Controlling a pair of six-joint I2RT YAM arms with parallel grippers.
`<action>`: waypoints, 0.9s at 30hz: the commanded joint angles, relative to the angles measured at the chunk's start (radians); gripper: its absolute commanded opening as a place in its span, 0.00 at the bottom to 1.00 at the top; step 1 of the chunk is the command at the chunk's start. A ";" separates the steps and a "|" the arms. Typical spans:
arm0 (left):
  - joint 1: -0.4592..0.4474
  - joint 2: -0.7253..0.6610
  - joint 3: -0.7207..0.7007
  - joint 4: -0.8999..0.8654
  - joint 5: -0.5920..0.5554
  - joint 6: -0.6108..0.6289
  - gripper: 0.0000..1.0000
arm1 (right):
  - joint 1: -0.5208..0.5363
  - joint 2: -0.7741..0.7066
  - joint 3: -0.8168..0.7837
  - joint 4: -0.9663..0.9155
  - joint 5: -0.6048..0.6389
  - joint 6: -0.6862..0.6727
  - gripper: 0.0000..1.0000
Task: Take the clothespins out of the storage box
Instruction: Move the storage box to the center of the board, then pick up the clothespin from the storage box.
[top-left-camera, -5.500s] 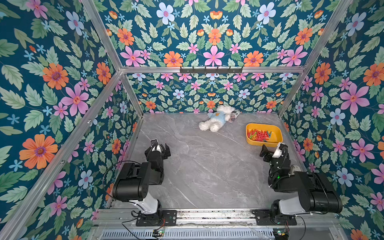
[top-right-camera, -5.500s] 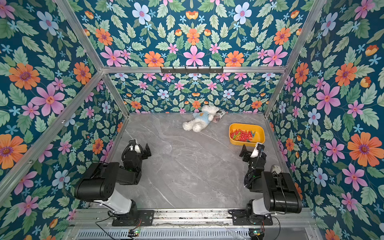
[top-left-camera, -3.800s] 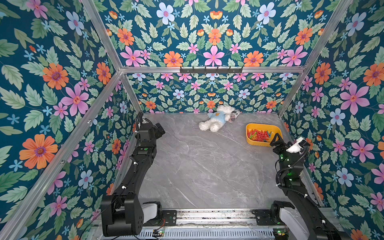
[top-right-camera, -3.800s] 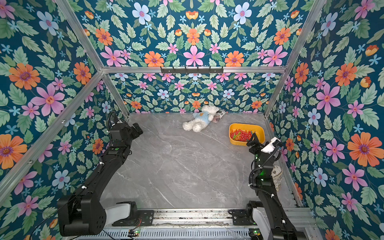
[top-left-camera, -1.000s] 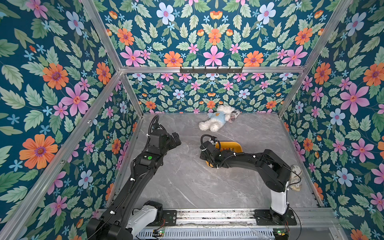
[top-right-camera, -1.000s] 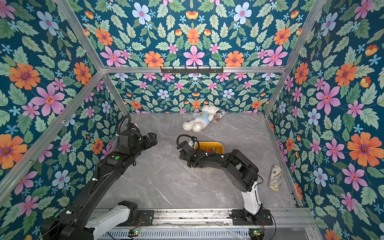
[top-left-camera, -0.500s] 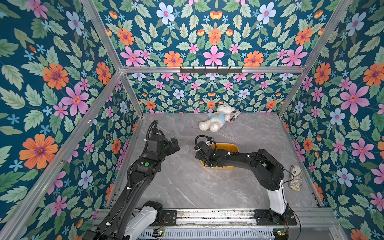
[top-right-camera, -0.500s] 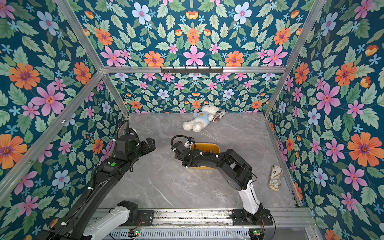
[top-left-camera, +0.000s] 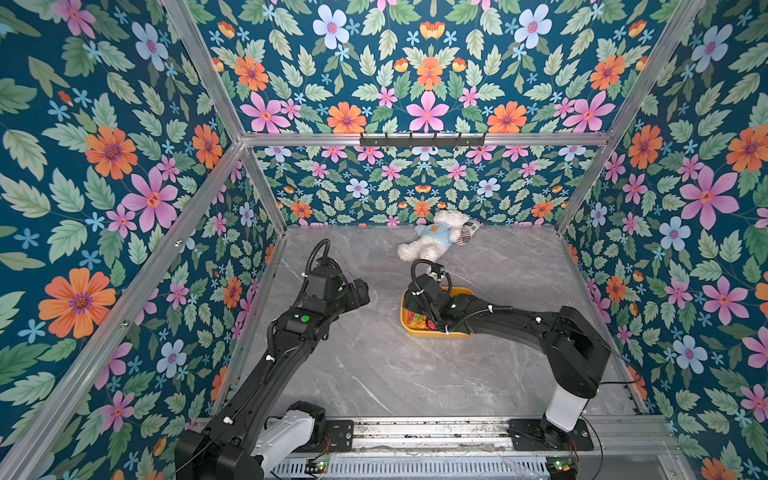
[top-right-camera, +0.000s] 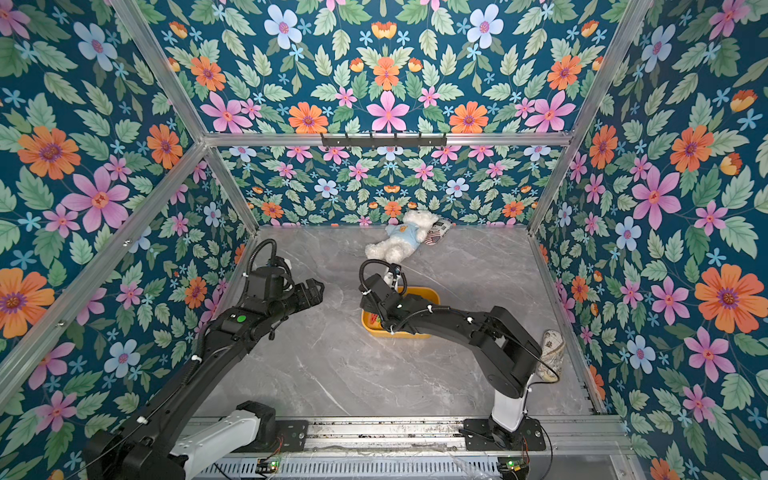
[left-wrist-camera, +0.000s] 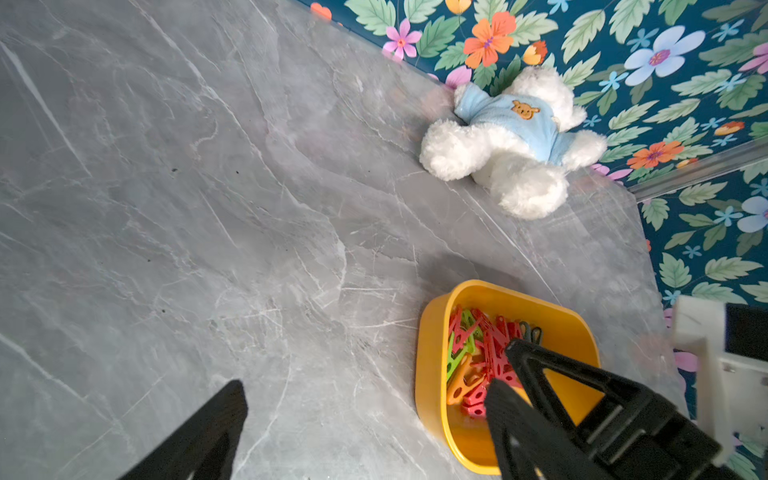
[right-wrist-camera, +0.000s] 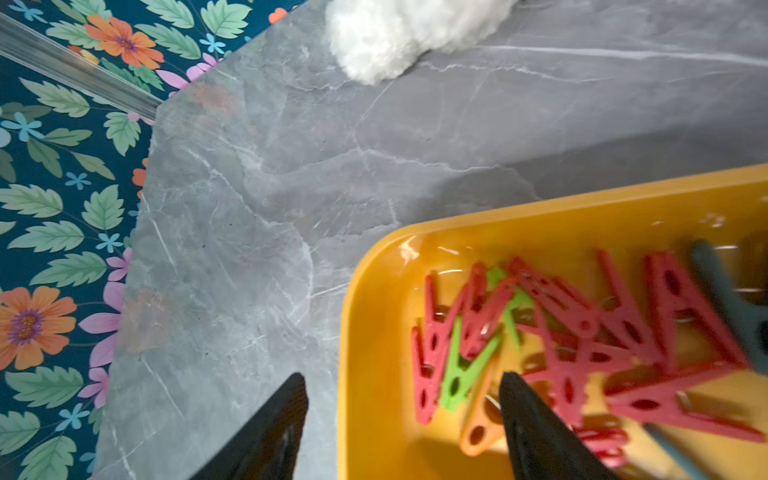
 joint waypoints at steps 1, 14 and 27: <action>-0.048 0.048 0.000 0.057 -0.020 -0.059 0.88 | -0.047 -0.052 -0.072 0.013 -0.051 -0.051 0.75; -0.266 0.302 0.098 0.084 -0.203 -0.176 0.94 | -0.185 -0.093 -0.142 0.024 -0.201 -0.137 0.38; -0.277 0.310 0.120 0.087 -0.223 -0.140 0.98 | -0.185 0.076 -0.069 -0.008 -0.216 -0.050 0.29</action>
